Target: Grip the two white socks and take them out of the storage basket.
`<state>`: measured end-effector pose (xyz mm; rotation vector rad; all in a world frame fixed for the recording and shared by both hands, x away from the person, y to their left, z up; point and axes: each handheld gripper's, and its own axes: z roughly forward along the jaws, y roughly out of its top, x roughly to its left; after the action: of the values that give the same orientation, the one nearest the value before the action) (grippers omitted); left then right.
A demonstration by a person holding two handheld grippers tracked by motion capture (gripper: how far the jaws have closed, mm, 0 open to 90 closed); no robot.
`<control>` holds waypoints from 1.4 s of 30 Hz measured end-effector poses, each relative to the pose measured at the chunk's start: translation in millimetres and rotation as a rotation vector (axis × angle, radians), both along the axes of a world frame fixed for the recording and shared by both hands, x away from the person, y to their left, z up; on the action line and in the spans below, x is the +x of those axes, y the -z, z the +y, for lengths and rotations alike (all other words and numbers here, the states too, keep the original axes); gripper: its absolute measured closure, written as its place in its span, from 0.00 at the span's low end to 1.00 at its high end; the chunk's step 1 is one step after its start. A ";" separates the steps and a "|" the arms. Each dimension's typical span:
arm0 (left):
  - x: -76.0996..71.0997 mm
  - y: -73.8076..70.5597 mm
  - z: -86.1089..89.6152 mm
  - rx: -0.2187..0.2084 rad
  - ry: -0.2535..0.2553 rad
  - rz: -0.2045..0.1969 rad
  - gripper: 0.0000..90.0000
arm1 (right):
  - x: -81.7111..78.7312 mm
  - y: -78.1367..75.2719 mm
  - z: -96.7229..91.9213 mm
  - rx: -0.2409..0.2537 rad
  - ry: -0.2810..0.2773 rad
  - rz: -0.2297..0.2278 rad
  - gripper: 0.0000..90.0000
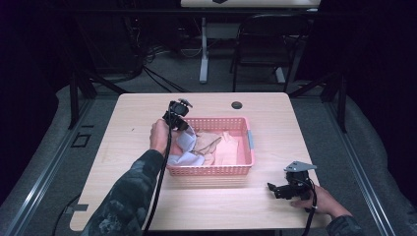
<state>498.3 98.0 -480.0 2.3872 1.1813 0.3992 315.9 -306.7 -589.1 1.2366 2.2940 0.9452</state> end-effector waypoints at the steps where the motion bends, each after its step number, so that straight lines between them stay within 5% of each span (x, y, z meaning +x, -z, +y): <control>1: 0.0 0.0 0.0 0.000 0.000 0.000 0.95 | 0.0 0.0 0.0 0.000 0.000 0.000 0.00; 5: -12.3 -14.6 13.0 -0.060 0.003 -0.056 0.95 | 0.1 0.1 0.0 0.000 -0.001 -0.003 0.00; 17: -47.8 -58.7 32.0 -0.132 0.058 -0.197 0.95 | 0.0 0.0 0.0 0.000 0.000 -0.001 0.00; 42: -83.7 -139.0 59.0 -0.210 0.101 -0.324 0.95 | 0.1 0.1 0.0 -0.001 -0.001 -0.003 0.00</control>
<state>414.6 156.9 -341.0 2.0947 0.9046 0.5733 316.0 -306.8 -589.2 1.2333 2.2928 0.9453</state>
